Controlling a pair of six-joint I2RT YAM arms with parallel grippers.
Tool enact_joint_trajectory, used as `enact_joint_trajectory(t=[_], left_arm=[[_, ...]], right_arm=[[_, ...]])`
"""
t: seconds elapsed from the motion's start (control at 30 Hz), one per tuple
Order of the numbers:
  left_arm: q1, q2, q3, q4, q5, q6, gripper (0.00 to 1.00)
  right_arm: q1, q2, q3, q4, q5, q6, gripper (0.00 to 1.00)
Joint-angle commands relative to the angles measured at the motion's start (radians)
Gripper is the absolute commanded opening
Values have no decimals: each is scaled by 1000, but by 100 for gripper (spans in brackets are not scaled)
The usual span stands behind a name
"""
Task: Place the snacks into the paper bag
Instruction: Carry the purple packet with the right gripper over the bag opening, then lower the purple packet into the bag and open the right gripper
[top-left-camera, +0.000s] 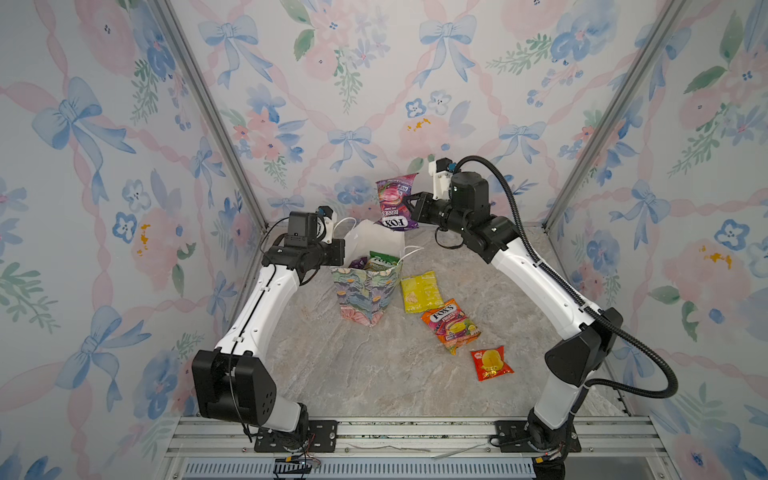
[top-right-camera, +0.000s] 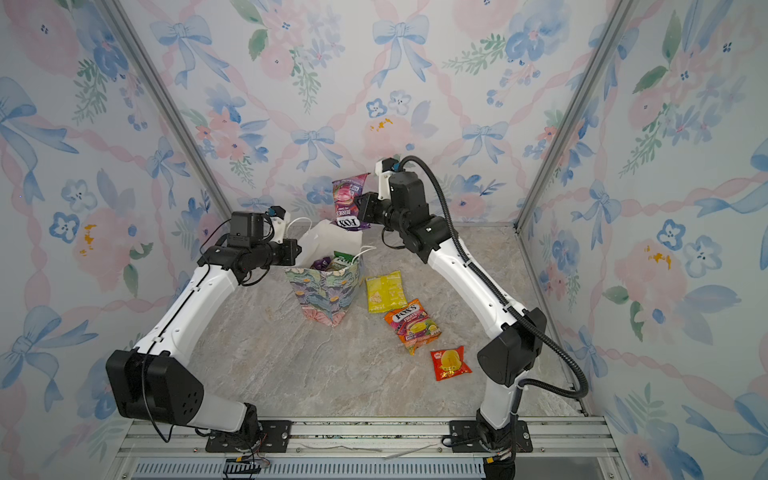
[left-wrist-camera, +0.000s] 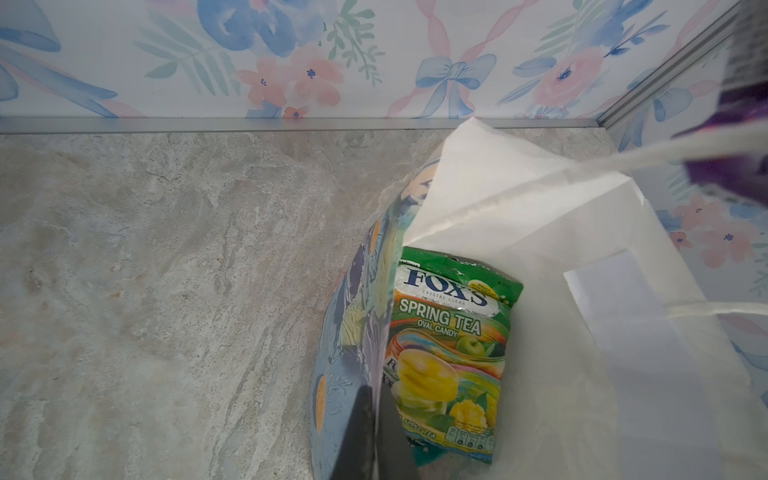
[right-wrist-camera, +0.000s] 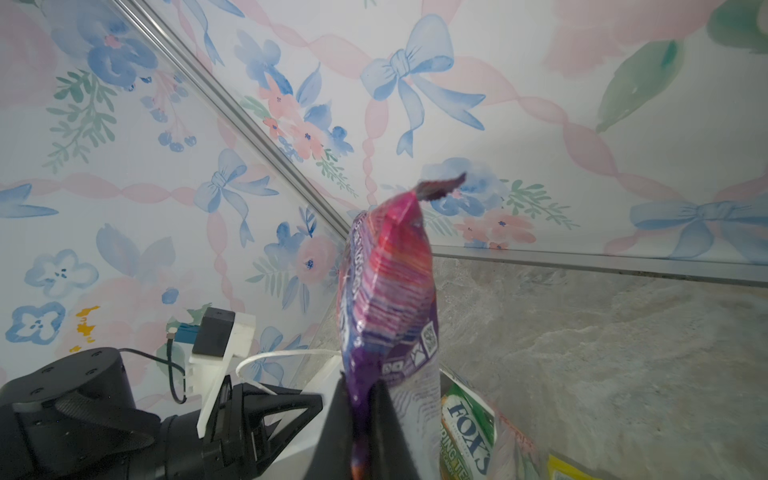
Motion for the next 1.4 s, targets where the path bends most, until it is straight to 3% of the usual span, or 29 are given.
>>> enact_joint_trajectory(t=[0.0,0.83,1.37], left_arm=[[9,-5,-15,-30,11,14,0],[9,-7,-15,-30,13,14,0],[9,-11,-15,-30,9,14,0]], right_arm=[[31,10,40,33,-32,17,0],[126,-113,-352,291,-35,212,0],[155,-203,-529,395,39,264,0]])
